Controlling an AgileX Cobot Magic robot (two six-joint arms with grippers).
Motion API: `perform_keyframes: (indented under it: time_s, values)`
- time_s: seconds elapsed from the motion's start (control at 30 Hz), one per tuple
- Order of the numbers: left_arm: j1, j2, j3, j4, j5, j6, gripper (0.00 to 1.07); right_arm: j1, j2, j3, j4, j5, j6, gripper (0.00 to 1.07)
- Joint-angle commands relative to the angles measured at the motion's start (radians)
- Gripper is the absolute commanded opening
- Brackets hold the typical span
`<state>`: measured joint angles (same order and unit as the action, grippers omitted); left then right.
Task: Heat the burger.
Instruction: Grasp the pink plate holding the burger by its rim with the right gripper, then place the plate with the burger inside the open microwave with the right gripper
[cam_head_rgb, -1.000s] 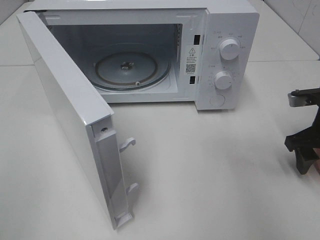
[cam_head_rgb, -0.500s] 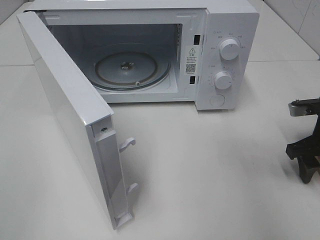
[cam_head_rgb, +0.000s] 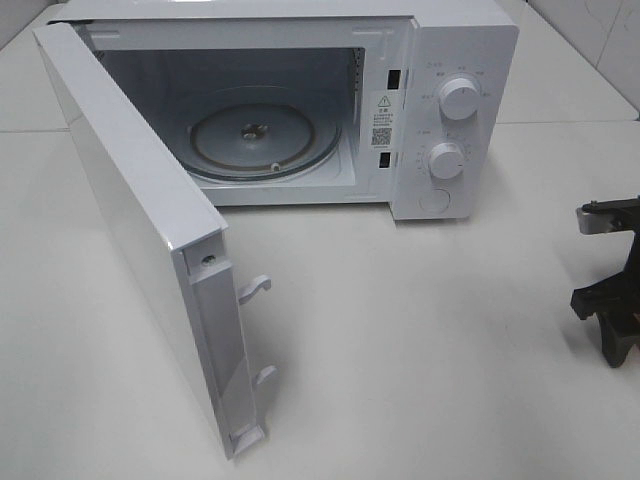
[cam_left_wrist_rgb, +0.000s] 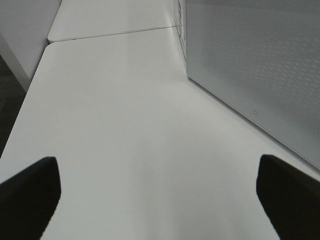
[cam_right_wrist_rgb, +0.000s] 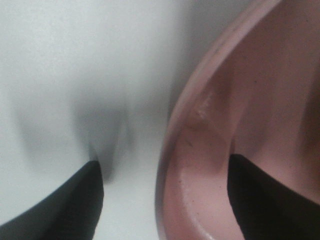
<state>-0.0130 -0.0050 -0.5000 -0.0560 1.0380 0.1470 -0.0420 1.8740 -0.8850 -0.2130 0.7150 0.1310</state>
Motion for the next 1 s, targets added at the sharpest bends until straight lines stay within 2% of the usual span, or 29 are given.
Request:
perform_keyframes:
  time_s: [0.03, 0.07, 0.13, 0.17, 0.2, 0.23, 0.27, 0.3, 0.33, 0.37, 0.4, 1.0]
  values:
    - [-0.006, -0.016, 0.002, -0.002, -0.003, -0.003, 1.01, -0.004, 0.003, 0.002, 0.001, -0.009, 0.005, 0.64]
    - [-0.006, -0.016, 0.002, -0.002, -0.003, -0.003, 1.01, -0.004, 0.003, 0.002, 0.001, -0.01, 0.011, 0.59]
    - [-0.006, -0.016, 0.002, -0.002, -0.003, -0.003, 1.01, -0.004, 0.003, 0.002, 0.001, -0.009, 0.011, 0.55]
    - [-0.006, -0.016, 0.002, -0.002, -0.003, -0.003, 1.01, -0.004, 0.003, 0.003, 0.0, -0.009, 0.01, 0.46]
    - [-0.006, -0.016, 0.002, -0.002, -0.003, -0.003, 1.01, -0.004, 0.003, 0.003, 0.0, -0.009, 0.01, 0.46]
    - [-0.006, -0.016, 0.002, -0.002, -0.003, -0.003, 1.01, -0.004, 0.003, 0.004, -0.002, -0.002, 0.01, 0.34]
    - [-0.006, -0.016, 0.002, -0.002, -0.003, -0.003, 1.01, -0.004, 0.003, 0.004, -0.002, -0.002, 0.01, 0.34]
    - [-0.006, -0.016, 0.002, -0.002, -0.003, -0.003, 1.01, -0.004, 0.003, 0.004, -0.002, 0.001, 0.01, 0.26]
    - [-0.006, -0.016, 0.002, -0.002, -0.003, -0.003, 1.01, -0.004, 0.003, 0.004, -0.004, 0.007, 0.004, 0.12]
    - [-0.006, -0.016, 0.002, -0.002, -0.003, -0.003, 1.01, -0.004, 0.003, 0.004, -0.004, 0.007, 0.004, 0.12]
    - [-0.006, -0.016, 0.002, -0.002, -0.003, -0.003, 1.01, -0.004, 0.003, 0.004, -0.007, 0.011, -0.006, 0.0]
    - [-0.006, -0.016, 0.002, -0.002, -0.003, -0.003, 1.01, 0.003, 0.002, 0.005, -0.024, -0.011, 0.057, 0.0]
